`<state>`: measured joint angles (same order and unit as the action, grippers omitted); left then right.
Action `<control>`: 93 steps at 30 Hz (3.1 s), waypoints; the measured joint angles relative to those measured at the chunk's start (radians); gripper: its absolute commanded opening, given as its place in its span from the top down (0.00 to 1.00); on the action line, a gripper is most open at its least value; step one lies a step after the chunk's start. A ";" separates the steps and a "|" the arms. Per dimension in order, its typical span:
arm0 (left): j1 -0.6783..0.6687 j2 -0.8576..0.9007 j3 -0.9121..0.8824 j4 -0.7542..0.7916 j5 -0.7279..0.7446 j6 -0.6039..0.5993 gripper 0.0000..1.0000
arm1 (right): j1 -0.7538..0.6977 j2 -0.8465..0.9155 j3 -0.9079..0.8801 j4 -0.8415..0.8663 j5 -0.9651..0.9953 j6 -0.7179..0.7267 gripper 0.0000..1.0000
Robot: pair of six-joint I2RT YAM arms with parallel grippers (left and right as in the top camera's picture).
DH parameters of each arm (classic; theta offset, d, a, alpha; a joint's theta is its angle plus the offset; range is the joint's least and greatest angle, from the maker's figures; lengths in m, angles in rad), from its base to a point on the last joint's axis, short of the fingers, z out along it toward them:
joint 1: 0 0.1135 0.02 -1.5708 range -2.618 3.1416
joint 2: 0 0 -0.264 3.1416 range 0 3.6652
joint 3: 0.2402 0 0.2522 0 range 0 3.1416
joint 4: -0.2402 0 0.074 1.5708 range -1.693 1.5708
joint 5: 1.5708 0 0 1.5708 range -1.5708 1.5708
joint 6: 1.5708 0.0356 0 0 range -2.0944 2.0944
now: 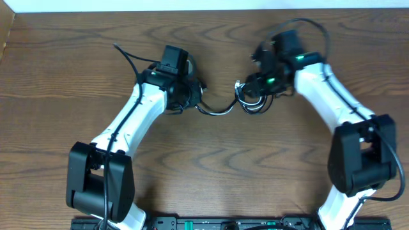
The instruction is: Untangle cables
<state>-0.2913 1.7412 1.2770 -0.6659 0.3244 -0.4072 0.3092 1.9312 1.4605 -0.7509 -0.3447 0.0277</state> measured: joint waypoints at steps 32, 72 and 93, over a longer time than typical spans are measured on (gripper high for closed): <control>0.116 -0.005 0.028 0.001 0.044 0.065 0.67 | 0.200 0.105 0.001 0.023 0.275 -0.142 0.64; -0.025 0.229 0.036 0.066 0.246 0.089 0.86 | 0.136 0.137 -0.063 0.093 0.251 -0.110 0.99; -0.025 0.320 0.036 0.073 0.239 -0.011 0.86 | -0.078 0.134 0.178 -0.200 -0.315 -0.118 0.99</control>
<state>-0.3164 2.0613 1.3132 -0.5930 0.5632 -0.4183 0.2314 2.0651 1.6382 -0.9508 -0.6601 -0.0906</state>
